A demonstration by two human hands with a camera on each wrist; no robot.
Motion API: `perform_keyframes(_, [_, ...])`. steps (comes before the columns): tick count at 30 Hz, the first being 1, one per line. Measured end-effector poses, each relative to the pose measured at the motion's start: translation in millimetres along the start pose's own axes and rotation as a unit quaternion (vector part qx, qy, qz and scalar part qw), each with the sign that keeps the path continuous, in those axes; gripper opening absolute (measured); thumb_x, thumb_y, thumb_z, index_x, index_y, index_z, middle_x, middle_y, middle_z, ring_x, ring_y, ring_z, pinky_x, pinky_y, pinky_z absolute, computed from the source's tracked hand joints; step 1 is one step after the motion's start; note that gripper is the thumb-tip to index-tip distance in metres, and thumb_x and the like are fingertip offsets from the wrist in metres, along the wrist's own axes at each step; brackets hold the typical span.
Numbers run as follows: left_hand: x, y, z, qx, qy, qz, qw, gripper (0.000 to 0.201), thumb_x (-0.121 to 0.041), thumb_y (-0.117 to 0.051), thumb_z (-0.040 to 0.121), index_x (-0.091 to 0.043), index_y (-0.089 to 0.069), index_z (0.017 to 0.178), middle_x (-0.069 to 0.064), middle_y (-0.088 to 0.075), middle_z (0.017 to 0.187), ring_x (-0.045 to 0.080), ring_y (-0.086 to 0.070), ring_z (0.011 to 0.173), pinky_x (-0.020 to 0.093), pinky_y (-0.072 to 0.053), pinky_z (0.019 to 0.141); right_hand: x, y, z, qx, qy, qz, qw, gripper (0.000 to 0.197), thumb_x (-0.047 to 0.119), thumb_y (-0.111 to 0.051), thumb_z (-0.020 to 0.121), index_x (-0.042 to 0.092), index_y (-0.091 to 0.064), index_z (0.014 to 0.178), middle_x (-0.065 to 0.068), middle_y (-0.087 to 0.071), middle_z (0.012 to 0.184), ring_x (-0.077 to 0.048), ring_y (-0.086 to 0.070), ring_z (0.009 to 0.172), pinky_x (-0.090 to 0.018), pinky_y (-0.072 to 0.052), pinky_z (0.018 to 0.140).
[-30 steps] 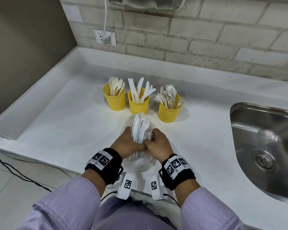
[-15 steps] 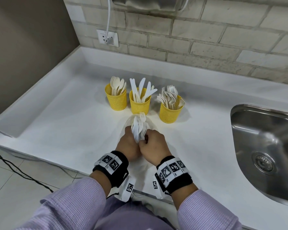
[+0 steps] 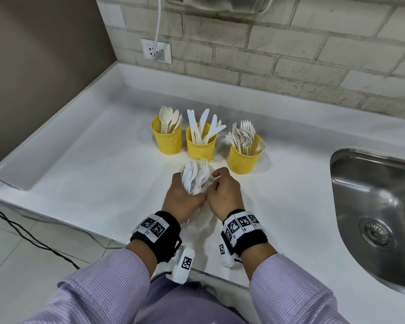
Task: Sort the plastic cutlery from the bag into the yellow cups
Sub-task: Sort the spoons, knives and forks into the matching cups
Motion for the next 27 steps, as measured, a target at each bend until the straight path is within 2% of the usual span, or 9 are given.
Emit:
perform_keyframes(2, [-2,1,-2,0.003,-0.008,-0.006,1.0,0.07,-0.027,-0.079,0.068,-0.021,-0.048,0.131,-0.016,-0.06,0.108,0.001,-0.06,0.1,0.029,-0.051,0.082,-5,-8,4,0.013,-0.005,-0.018,1.0,0.029,0.002,-0.049,0.093,0.007,-0.057,0.121,-0.018,-0.071,0.106,-0.037,-0.065,0.102,-0.037,-0.051,0.082])
perform_keyframes(4, [1,3,-1,-0.003,-0.001,-0.01,1.0,0.065,-0.025,-0.082,0.071,-0.021,-0.049,0.127,-0.015,-0.061,0.108,0.002,-0.061,0.1,0.027,-0.05,0.08,-9,-14,8,0.024,-0.009,-0.028,0.999,0.028,0.004,-0.05,0.094,0.007,-0.058,0.121,-0.019,-0.071,0.108,-0.037,-0.065,0.103,-0.037,-0.051,0.083])
perform_keyframes(8, [7,7,3,-0.015,0.015,-0.017,1.0,0.06,-0.038,-0.082,0.061,-0.023,-0.06,0.115,-0.004,-0.07,0.103,0.014,-0.069,0.098,0.041,-0.059,0.084,-11,-17,16,0.028,-0.014,-0.034,0.999,0.02,0.014,-0.059,0.096,0.007,-0.064,0.114,-0.016,-0.072,0.105,-0.034,-0.067,0.101,-0.039,-0.054,0.086])
perform_keyframes(11, [14,7,8,-0.009,0.014,-0.014,1.0,0.055,-0.042,-0.079,0.062,-0.023,-0.064,0.111,-0.001,-0.073,0.099,0.019,-0.072,0.094,0.049,-0.061,0.083,-9,-16,23,0.023,-0.03,-0.029,0.999,0.024,0.021,-0.066,0.092,0.007,-0.066,0.112,-0.014,-0.073,0.107,-0.032,-0.067,0.103,-0.038,-0.054,0.087])
perform_keyframes(15, [7,5,6,0.001,0.009,-0.025,1.0,0.055,-0.039,-0.073,0.061,-0.022,-0.064,0.113,0.001,-0.073,0.101,0.02,-0.072,0.095,0.049,-0.061,0.085,-8,-20,32,0.027,-0.063,-0.044,0.997,0.029,0.025,-0.067,0.089,0.007,-0.067,0.113,-0.015,-0.072,0.113,-0.035,-0.065,0.108,-0.036,-0.052,0.087])
perform_keyframes(19, [-8,1,1,0.035,-0.02,-0.027,0.999,0.05,-0.03,-0.072,0.063,-0.024,-0.066,0.112,-0.001,-0.075,0.099,0.018,-0.073,0.094,0.042,-0.061,0.083,-7,-25,38,0.034,-0.078,-0.062,0.994,0.016,0.021,-0.064,0.088,0.008,-0.069,0.096,-0.015,-0.074,0.105,-0.038,-0.067,0.101,-0.031,-0.045,0.073])
perform_keyframes(22, [-14,2,-1,0.042,-0.031,-0.041,0.998,0.048,-0.023,-0.073,0.065,-0.022,-0.067,0.112,-0.001,-0.075,0.1,0.013,-0.072,0.094,0.031,-0.058,0.08,-14,-26,40,0.045,-0.109,-0.008,0.993,0.012,0.011,-0.064,0.087,0.009,-0.074,0.092,-0.014,-0.076,0.106,-0.035,-0.067,0.104,-0.031,-0.048,0.078])
perform_keyframes(24, [-17,3,-2,0.044,-0.04,-0.046,0.997,0.037,-0.007,-0.073,0.073,-0.018,-0.068,0.108,0.001,-0.075,0.096,0.005,-0.07,0.085,0.021,-0.056,0.073,-18,-25,41,0.047,-0.124,0.02,0.991,0.013,0.006,-0.065,0.084,0.014,-0.074,0.087,-0.011,-0.076,0.105,-0.033,-0.067,0.105,-0.031,-0.049,0.08])
perform_keyframes(27, [-18,5,-3,0.05,-0.039,-0.053,0.997,0.03,0.005,-0.07,0.079,-0.014,-0.069,0.103,0.002,-0.074,0.088,-0.002,-0.066,0.074,0.014,-0.052,0.065,-16,-26,42,0.045,-0.107,0.033,0.993,0.018,0.006,-0.059,0.087,0.013,-0.075,0.094,-0.01,-0.076,0.106,-0.032,-0.066,0.101,-0.027,-0.041,0.076])
Point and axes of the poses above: each hand's wrist, its own z-axis towards the middle knuckle, its own y-axis out of the back of the hand, x = y × z, the point moved 8 cm from there along z, towards the middle knuckle
